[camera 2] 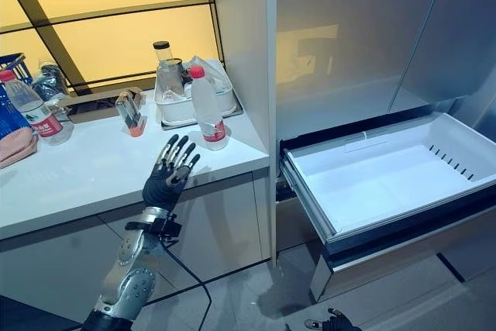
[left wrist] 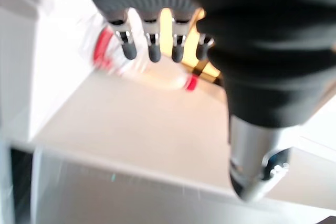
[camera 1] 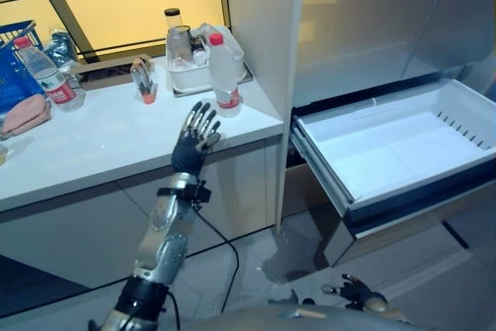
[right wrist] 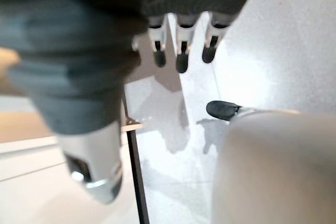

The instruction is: Take the drinks into the refrigerator

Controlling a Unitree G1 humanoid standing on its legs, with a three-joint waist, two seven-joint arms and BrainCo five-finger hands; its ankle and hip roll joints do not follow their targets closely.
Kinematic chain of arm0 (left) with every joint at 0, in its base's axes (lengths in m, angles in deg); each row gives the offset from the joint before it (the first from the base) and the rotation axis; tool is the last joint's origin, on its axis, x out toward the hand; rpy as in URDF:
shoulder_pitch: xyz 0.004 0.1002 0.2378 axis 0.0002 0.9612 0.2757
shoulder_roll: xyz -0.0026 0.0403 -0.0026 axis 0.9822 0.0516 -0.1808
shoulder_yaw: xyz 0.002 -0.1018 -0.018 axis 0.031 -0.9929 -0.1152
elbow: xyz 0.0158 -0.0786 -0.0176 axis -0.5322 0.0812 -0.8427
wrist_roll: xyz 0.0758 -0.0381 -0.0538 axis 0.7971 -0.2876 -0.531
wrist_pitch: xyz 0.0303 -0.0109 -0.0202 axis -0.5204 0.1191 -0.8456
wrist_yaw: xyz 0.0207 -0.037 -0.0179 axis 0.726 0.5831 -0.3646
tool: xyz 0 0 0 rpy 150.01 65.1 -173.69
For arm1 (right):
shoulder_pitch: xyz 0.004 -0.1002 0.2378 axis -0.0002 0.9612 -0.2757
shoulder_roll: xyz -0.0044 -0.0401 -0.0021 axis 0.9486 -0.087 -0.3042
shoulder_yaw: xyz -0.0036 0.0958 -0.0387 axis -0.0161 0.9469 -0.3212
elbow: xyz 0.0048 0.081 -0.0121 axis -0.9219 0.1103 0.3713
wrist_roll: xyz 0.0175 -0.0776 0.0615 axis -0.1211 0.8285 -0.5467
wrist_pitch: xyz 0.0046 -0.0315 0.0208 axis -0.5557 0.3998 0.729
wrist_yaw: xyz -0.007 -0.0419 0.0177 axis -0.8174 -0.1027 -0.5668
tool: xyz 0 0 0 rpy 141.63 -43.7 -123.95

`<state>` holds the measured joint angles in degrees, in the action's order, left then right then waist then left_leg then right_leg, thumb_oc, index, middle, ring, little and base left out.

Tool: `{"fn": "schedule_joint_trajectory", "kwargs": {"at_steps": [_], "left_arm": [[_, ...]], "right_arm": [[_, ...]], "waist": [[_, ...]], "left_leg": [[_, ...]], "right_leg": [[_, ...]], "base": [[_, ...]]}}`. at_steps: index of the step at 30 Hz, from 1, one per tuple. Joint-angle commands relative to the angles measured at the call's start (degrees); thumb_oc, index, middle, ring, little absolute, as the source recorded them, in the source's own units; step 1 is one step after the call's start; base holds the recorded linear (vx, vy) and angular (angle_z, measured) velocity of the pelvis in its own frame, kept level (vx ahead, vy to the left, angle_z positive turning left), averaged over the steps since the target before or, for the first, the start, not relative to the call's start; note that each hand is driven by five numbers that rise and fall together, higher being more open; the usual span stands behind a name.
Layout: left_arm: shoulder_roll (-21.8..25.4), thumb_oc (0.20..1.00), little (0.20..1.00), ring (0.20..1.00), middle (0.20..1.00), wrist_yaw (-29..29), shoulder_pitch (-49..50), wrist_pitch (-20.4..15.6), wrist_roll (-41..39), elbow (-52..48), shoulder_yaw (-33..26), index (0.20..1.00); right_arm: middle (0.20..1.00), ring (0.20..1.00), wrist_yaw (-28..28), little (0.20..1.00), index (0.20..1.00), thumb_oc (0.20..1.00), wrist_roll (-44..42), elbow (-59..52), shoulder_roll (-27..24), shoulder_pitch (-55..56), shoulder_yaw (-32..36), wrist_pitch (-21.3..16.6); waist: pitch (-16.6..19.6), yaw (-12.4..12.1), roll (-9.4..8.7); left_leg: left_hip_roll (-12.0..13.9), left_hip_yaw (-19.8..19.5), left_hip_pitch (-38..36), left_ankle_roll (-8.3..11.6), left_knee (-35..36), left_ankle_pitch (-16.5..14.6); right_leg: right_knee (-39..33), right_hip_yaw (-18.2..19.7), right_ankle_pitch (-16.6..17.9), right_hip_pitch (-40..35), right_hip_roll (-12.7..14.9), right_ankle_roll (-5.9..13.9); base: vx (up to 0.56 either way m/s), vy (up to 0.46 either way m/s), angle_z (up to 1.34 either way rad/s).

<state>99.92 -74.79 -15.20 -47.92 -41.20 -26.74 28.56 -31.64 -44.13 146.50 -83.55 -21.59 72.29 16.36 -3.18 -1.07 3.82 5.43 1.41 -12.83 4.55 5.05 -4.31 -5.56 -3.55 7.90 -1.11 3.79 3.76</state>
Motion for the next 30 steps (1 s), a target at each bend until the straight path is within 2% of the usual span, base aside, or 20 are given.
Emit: {"fn": "schedule_joint_trajectory", "kwargs": {"at_steps": [1,6,8,12,19,30], "left_arm": [[2.54,1.000,1.000,1.000,1.000,2.74,-8.80,-3.16,5.48,2.40,-1.63,1.000],[4.99,1.000,1.000,1.000,1.000,8.12,-17.00,-2.53,11.41,12.43,-2.09,1.000],[6.77,1.000,1.000,1.000,1.000,8.86,-20.18,-2.95,11.89,13.45,-2.32,1.000],[8.82,1.000,1.000,1.000,1.000,9.45,-22.44,-3.16,12.21,14.25,-3.33,1.000],[12.71,1.000,1.000,1.000,1.000,10.23,-28.87,-2.17,13.60,17.69,-1.39,1.000],[16.96,1.000,1.000,1.000,1.000,9.52,-42.95,0.30,10.06,32.65,5.20,1.000]], "right_arm": [[1.000,1.000,-0.31,1.000,1.000,1.000,0.17,3.25,2.42,-1.57,-3.13,-0.38],[1.000,1.000,-0.47,1.000,1.000,1.000,0.42,3.09,1.95,-1.14,-3.56,-0.18],[1.000,1.000,-0.68,1.000,1.000,1.000,0.12,3.00,1.56,-1.20,-3.38,-0.16],[1.000,1.000,-0.31,1.000,1.000,1.000,0.19,2.85,1.16,-0.34,-3.43,-0.03],[1.000,1.000,-0.12,1.000,1.000,1.000,0.34,3.53,0.70,0.28,-3.58,0.34],[1.000,1.000,0.08,1.000,1.000,1.000,0.38,3.27,-0.01,0.26,-5.61,0.98]], "waist": [[-1.51,-0.27,-3.26],[-1.10,0.58,-2.80],[-1.14,0.99,-2.54],[-1.06,1.33,-2.30],[-0.81,1.95,-1.66],[-0.49,3.19,-0.95]], "left_leg": [[-2.40,1.07,0.99,-1.85,-0.05,-0.96],[-2.43,1.28,0.89,-1.74,-0.05,-0.99],[-2.44,1.42,0.87,-1.67,-0.05,-0.95],[-2.48,1.78,0.81,-1.66,-0.05,-1.00],[-2.44,2.21,0.50,-1.46,-0.05,-1.07],[-2.47,2.33,0.34,-1.32,-0.05,-0.82]], "right_leg": [[2.91,2.35,-8.18,-6.04,1.42,3.02],[2.78,2.29,-8.18,-6.14,1.29,3.16],[2.70,2.42,-8.12,-6.07,1.27,3.26],[2.46,2.79,-7.89,-6.06,1.22,3.41],[2.19,2.89,-7.85,-6.48,1.20,3.58],[1.88,3.11,-7.50,-6.65,1.02,3.74]], "base": [[0.00,0.000,0.00],[0.01,-0.001,0.00],[0.00,0.000,0.00],[0.00,0.000,0.00],[0.01,0.002,-0.04],[0.00,-0.002,-0.02]]}}
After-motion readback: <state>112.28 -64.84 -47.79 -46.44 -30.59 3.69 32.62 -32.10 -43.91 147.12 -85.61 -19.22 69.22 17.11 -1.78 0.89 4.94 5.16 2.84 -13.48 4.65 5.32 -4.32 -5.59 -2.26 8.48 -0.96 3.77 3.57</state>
